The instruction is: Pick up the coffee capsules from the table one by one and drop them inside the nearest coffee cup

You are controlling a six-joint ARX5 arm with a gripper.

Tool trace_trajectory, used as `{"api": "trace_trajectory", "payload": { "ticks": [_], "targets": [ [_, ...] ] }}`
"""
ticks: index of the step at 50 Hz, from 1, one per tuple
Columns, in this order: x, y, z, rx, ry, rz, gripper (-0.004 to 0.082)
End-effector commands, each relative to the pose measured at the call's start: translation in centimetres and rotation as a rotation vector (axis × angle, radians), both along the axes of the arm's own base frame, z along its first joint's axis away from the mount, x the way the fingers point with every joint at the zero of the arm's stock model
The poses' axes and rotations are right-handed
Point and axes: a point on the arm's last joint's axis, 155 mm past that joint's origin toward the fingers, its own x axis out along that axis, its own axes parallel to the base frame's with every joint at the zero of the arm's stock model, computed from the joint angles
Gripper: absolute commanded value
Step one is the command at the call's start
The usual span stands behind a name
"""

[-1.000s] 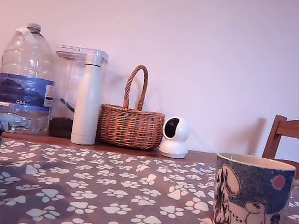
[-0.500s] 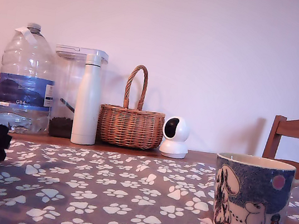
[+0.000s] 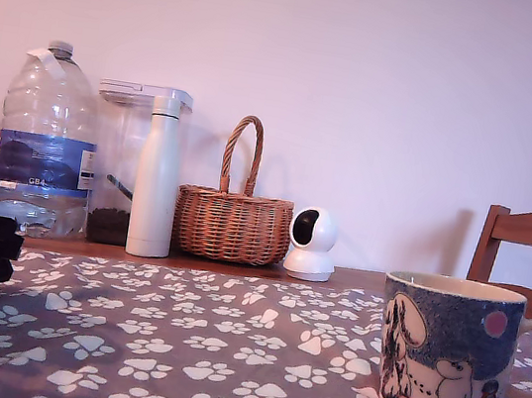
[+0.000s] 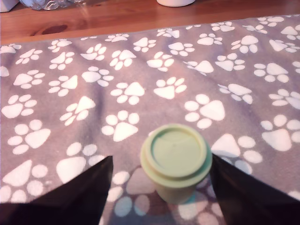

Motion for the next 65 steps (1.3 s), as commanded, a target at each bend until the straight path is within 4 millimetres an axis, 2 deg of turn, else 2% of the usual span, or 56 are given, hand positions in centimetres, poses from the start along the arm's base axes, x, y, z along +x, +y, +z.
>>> {"api": "trace_trajectory", "payload": {
  "ticks": [1,8,28,38,47,54,65],
  "targets": [
    [0.0,0.1,-0.2,0.003,0.002,0.002,0.0468],
    [0.0,0.1,-0.2,0.004,0.003,0.002,0.0309],
    [0.0,0.1,-0.2,0.004,0.002,0.001,0.0073],
    [0.0,0.1,-0.2,0.006,0.002,-0.003,0.0072],
    [-0.2,-1.3,-0.1,-0.023,0.002,-0.071,0.0072],
    [-0.8,-3.6,1.1,-0.065,-0.018,-0.181,0.0072],
    [-2.5,-5.0,3.4,-0.101,-0.064,-0.266,0.0072]
  ]
}}
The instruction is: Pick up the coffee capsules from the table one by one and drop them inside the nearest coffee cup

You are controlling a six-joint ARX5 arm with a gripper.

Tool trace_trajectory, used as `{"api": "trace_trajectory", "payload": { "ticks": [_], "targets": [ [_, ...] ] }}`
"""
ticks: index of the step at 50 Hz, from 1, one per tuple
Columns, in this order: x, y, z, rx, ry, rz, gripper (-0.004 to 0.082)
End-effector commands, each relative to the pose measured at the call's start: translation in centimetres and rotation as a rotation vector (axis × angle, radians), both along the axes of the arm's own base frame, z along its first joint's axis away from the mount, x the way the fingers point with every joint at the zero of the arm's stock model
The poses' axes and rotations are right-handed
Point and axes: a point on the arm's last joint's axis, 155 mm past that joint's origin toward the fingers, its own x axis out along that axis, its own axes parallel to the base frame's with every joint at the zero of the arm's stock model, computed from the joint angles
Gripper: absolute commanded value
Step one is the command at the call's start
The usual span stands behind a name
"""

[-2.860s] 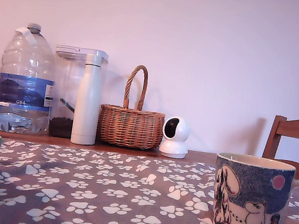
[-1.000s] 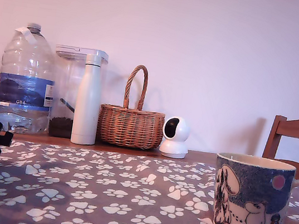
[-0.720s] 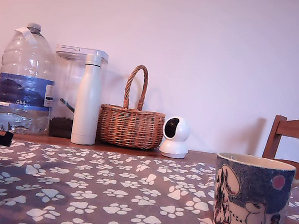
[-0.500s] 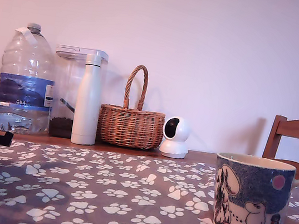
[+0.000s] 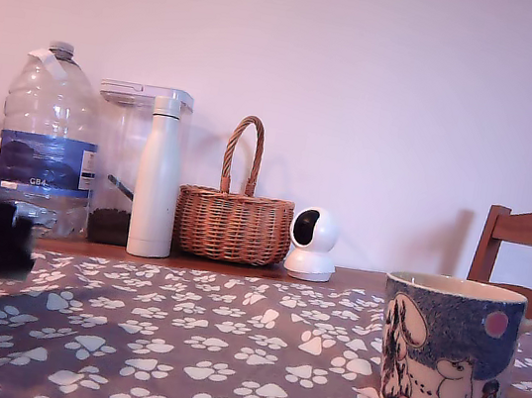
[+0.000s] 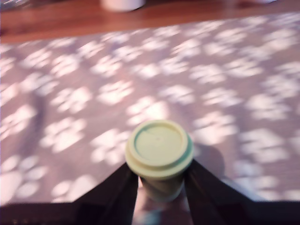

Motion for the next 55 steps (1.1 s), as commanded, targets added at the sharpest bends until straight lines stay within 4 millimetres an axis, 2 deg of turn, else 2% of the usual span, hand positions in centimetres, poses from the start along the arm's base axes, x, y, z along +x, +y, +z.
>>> {"api": "trace_trajectory", "payload": {
  "ticks": [1,22,30,41,55],
  "targets": [
    [-0.8,-0.5,0.6,-0.008,-0.015,-0.031,0.0072],
    [-4.3,-4.9,4.9,-0.070,-0.044,-0.255,0.0072],
    [-6.3,-7.1,6.4,-0.073,-0.054,-0.339,0.0072],
    [-9.4,-9.9,7.8,-0.061,-0.057,-0.452,0.0072],
    [-13.0,-12.7,8.2,-0.045,-0.041,-0.559,0.0072]
  ]
}}
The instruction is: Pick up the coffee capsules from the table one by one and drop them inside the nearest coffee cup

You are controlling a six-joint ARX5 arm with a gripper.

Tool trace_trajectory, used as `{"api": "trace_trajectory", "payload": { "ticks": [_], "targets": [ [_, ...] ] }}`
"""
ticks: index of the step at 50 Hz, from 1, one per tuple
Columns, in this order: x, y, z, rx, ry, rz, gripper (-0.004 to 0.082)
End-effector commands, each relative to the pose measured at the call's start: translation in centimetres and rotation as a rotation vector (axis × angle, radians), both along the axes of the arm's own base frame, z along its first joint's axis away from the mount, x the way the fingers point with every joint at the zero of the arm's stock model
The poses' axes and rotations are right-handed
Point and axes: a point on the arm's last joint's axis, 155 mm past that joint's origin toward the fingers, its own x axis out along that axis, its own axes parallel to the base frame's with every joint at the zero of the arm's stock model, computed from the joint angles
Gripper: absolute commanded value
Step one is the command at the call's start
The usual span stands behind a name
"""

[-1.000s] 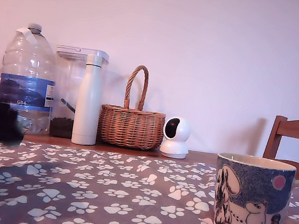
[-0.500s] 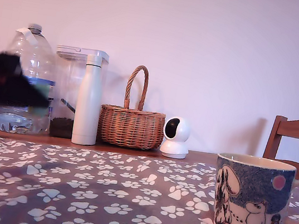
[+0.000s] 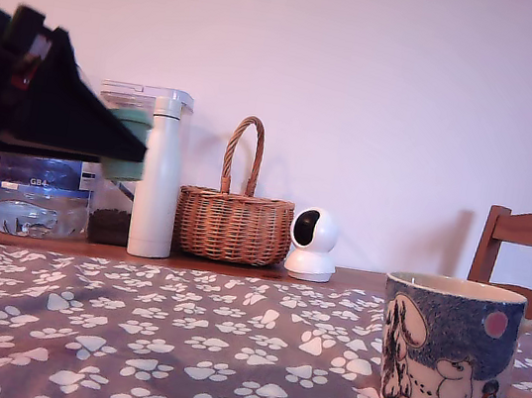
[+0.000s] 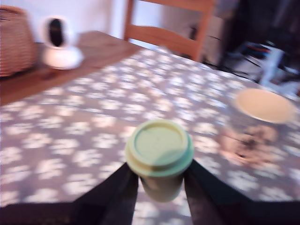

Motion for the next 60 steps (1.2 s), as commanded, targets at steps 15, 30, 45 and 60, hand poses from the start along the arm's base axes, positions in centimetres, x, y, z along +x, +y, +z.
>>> {"api": "trace_trajectory", "payload": {
  "ticks": [15,30,45,60],
  "targets": [
    [-4.6,-2.9,-0.6,0.032,0.020,-0.144,0.0072],
    [-7.1,-4.6,-0.5,0.033,0.013,-0.231,0.0072],
    [-8.7,-5.5,-0.8,0.046,0.020,-0.278,0.0072],
    [-8.4,-5.6,-0.8,0.095,0.062,-0.268,0.0073]
  ]
}}
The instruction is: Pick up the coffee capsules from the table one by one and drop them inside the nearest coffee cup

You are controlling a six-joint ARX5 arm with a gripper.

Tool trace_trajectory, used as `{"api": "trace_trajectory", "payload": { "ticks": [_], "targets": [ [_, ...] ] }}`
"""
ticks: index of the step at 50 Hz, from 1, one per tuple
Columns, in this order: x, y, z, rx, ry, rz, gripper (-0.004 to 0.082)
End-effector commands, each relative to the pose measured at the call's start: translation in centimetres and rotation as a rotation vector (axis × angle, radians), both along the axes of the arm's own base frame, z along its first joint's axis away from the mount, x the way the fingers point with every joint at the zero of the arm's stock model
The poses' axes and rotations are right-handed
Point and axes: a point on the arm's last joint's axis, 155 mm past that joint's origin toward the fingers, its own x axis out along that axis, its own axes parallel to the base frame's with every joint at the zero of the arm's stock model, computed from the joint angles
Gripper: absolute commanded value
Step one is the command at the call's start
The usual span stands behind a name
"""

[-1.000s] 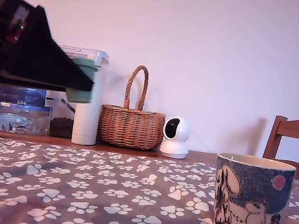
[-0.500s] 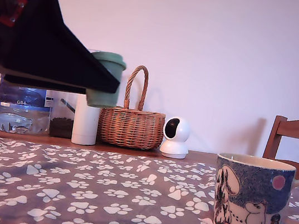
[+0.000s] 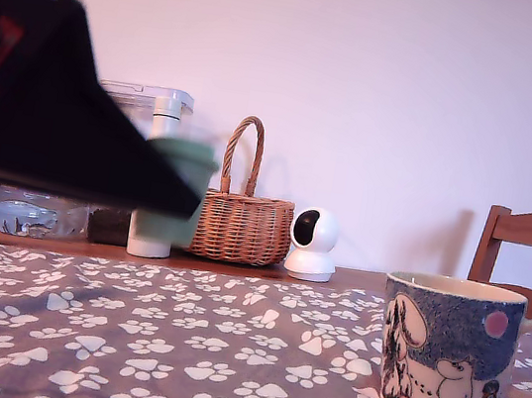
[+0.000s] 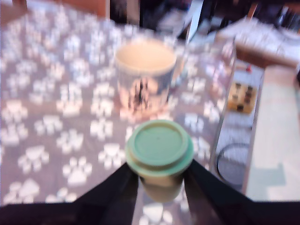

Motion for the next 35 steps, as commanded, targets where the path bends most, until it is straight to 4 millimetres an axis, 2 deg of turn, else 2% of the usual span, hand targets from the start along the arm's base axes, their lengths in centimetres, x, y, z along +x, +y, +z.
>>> {"api": "trace_trajectory", "payload": {
  "ticks": [1,19,35],
  "targets": [
    [0.5,-0.7,2.1,-0.034,-0.037,-0.001,0.0073],
    [1.9,-1.8,3.0,0.038,-0.033,0.007,0.0074],
    [3.4,-4.7,4.2,0.085,-0.058,-0.026,0.0075]
  ]
}}
